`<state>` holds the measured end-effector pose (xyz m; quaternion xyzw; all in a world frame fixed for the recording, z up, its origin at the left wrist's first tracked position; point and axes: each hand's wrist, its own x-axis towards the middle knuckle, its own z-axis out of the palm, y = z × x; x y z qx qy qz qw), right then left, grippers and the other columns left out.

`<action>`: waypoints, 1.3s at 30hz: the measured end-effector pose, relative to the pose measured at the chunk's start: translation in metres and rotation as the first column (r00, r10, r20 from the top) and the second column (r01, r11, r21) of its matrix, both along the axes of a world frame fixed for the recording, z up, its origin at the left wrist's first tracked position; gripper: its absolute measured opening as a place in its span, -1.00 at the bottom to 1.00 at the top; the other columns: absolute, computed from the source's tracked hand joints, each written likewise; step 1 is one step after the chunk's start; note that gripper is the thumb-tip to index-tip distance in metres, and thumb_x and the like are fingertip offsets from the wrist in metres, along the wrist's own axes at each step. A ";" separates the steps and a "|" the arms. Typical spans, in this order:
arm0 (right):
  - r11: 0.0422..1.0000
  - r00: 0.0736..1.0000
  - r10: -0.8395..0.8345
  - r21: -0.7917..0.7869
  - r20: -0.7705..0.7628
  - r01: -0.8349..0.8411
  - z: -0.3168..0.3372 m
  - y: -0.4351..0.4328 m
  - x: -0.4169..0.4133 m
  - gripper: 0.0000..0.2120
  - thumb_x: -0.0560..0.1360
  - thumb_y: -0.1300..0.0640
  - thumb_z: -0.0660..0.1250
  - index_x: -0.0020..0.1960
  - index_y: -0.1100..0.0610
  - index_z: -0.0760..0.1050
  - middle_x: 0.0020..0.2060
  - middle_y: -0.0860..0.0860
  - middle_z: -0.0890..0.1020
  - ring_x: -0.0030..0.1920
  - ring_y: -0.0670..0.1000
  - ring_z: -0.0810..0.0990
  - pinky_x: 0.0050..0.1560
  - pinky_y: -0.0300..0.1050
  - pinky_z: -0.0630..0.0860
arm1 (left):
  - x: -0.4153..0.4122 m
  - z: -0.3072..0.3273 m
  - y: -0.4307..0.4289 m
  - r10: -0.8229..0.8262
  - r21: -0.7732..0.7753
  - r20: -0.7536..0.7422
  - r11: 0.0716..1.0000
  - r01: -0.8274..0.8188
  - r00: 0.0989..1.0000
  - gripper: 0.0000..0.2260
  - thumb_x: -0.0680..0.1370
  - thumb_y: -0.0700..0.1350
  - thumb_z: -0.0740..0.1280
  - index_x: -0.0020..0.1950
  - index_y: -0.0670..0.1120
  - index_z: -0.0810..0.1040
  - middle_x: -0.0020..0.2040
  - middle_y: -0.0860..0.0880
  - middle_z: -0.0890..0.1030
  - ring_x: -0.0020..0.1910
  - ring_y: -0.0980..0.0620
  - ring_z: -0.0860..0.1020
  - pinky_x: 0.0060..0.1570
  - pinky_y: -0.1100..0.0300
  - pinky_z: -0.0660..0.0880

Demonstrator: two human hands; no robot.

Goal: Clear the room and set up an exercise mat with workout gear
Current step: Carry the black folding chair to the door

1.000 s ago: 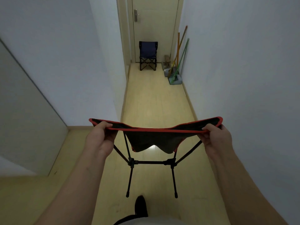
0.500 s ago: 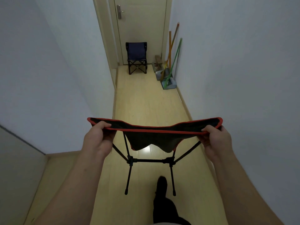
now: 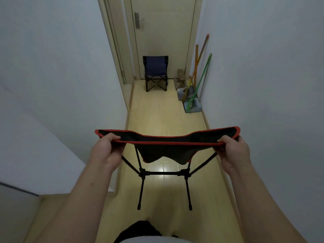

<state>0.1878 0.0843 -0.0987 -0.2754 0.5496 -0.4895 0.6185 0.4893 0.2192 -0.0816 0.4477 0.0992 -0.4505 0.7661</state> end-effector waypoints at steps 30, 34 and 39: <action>0.996 0.998 -0.061 0.062 0.018 0.060 -0.039 -0.540 0.285 -0.70 0.47 0.44 0.28 0.07 0.11 0.50 0.12 0.18 0.61 0.10 0.22 0.63 0.11 0.10 0.64 | 0.281 -0.022 -0.549 -0.006 0.118 0.009 0.993 0.005 1.000 -0.76 0.51 -0.44 0.20 0.11 -0.21 0.44 0.18 -0.25 0.54 0.14 -0.21 0.58 0.11 0.00 0.59; 0.997 1.000 -0.021 0.071 0.007 0.020 -0.038 -0.614 0.310 -0.70 0.46 0.43 0.28 0.06 0.10 0.50 0.14 0.22 0.61 0.13 0.22 0.62 0.17 0.17 0.61 | 0.303 -0.018 -0.616 0.033 0.126 -0.011 0.992 -0.031 0.999 -0.66 0.51 -0.44 0.21 0.26 -0.22 0.44 0.18 -0.25 0.55 0.15 -0.21 0.58 0.08 0.01 0.60; 0.996 1.000 -0.004 0.093 0.017 0.003 -0.039 -0.698 0.348 -0.64 0.45 0.44 0.27 0.17 0.16 0.48 0.15 0.22 0.59 0.14 0.23 0.60 0.14 0.13 0.62 | 0.335 -0.021 -0.686 0.076 0.121 -0.023 0.990 -0.072 0.997 -0.56 0.50 -0.45 0.19 0.36 -0.21 0.40 0.19 -0.24 0.55 0.16 -0.20 0.57 0.04 0.03 0.60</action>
